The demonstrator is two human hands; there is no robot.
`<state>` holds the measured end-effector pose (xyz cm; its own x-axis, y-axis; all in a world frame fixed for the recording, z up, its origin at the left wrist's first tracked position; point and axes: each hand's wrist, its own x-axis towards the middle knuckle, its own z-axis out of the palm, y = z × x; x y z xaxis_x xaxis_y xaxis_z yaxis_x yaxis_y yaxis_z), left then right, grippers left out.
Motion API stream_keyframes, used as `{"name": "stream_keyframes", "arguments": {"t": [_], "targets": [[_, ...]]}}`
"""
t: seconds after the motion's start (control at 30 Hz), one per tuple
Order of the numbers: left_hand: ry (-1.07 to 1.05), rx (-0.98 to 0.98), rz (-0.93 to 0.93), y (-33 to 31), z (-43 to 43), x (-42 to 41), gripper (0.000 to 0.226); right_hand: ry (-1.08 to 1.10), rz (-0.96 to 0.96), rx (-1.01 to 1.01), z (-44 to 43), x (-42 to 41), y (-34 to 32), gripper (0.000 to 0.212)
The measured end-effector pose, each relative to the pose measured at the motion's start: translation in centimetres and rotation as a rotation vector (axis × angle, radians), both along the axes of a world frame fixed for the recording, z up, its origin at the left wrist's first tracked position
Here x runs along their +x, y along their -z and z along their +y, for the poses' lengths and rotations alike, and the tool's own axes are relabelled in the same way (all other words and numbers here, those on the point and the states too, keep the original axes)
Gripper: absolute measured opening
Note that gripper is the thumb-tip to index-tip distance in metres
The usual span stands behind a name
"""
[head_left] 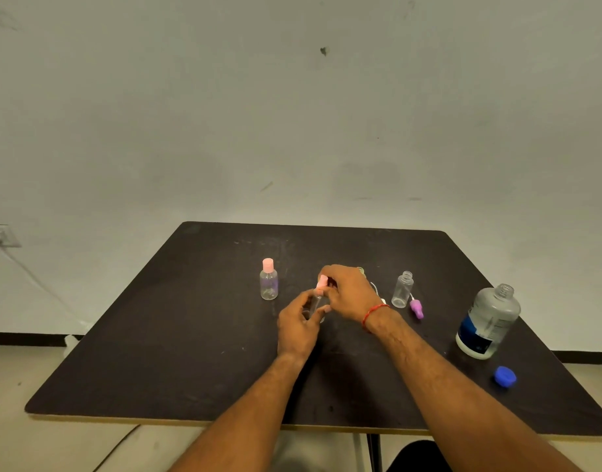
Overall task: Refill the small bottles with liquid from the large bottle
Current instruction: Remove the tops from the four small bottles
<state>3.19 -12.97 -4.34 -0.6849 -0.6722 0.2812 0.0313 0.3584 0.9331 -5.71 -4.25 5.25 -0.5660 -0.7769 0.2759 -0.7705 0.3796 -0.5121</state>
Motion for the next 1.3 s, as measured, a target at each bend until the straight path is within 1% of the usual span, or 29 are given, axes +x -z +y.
{"name": "stream_keyframes", "arguments": {"t": [0.1, 0.23, 0.33, 0.37, 0.47, 0.53, 0.6, 0.63, 0.7, 0.77, 0.87, 0.93, 1.0, 1.1, 1.2, 1.3], "targets": [[0.001, 0.005, -0.003, 0.0, 0.0, -0.1, 0.028, 0.021, -0.017, -0.014, 0.3, 0.0, 0.1, 0.005], [-0.018, 0.008, 0.007, 0.2, 0.0, -0.2, 0.027, 0.085, 0.037, -0.045, 0.1, 0.5, 0.4, 0.011], [-0.029, 0.021, 0.024, 0.3, 0.0, -0.1, 0.027, 0.081, 0.04, -0.107, -0.6, 0.8, 0.8, 0.006], [-0.033, 0.032, 0.033, 0.2, 0.0, -0.1, 0.025, 0.063, 0.018, -0.119, -0.7, 0.8, 0.9, 0.011], [-0.04, 0.065, 0.057, 0.1, 0.0, 0.0, 0.022, 0.015, -0.098, -0.114, -0.7, 0.9, 0.9, 0.039], [-0.028, 0.074, 0.067, 0.1, 0.1, 0.0, 0.023, 0.017, -0.137, -0.149, -0.7, 1.0, 0.8, 0.046], [-0.016, 0.078, 0.067, 0.1, 0.1, 0.0, 0.026, 0.07, -0.145, -0.175, -0.7, 1.0, 0.7, 0.052], [-0.019, 0.074, 0.06, 0.1, 0.0, -0.1, 0.029, 0.108, -0.141, -0.183, -0.7, 1.0, 0.7, 0.052], [-0.033, 0.057, 0.036, 0.2, 0.0, -0.1, 0.031, 0.151, -0.131, -0.19, -0.7, 0.9, 0.6, 0.045], [-0.038, 0.048, 0.034, 0.1, 0.0, -0.1, 0.031, 0.135, -0.138, -0.183, -0.8, 0.9, 0.7, 0.04], [-0.037, 0.056, 0.031, 0.1, 0.0, -0.1, 0.027, 0.055, -0.189, -0.198, -0.8, 0.9, 0.7, 0.043], [-0.034, 0.058, 0.02, 0.0, 0.0, 0.0, 0.028, 0.024, -0.197, -0.219, -0.7, 0.9, 0.7, 0.04], [-0.028, 0.059, 0.024, 0.1, 0.0, 0.0, 0.028, 0.032, -0.199, -0.228, -0.8, 0.9, 0.7, 0.042], [-0.026, 0.061, 0.047, 0.1, 0.1, 0.0, 0.031, 0.116, -0.185, -0.217, -0.8, 1.0, 0.7, 0.052], [-0.025, 0.041, 0.045, 0.0, 0.1, 0.1, 0.031, 0.141, -0.17, -0.189, -0.7, 1.0, 0.7, 0.046], [-0.029, 0.038, 0.023, -0.2, 0.1, 0.2, 0.03, 0.074, -0.195, -0.194, -0.7, 1.0, 0.7, 0.043]]}}
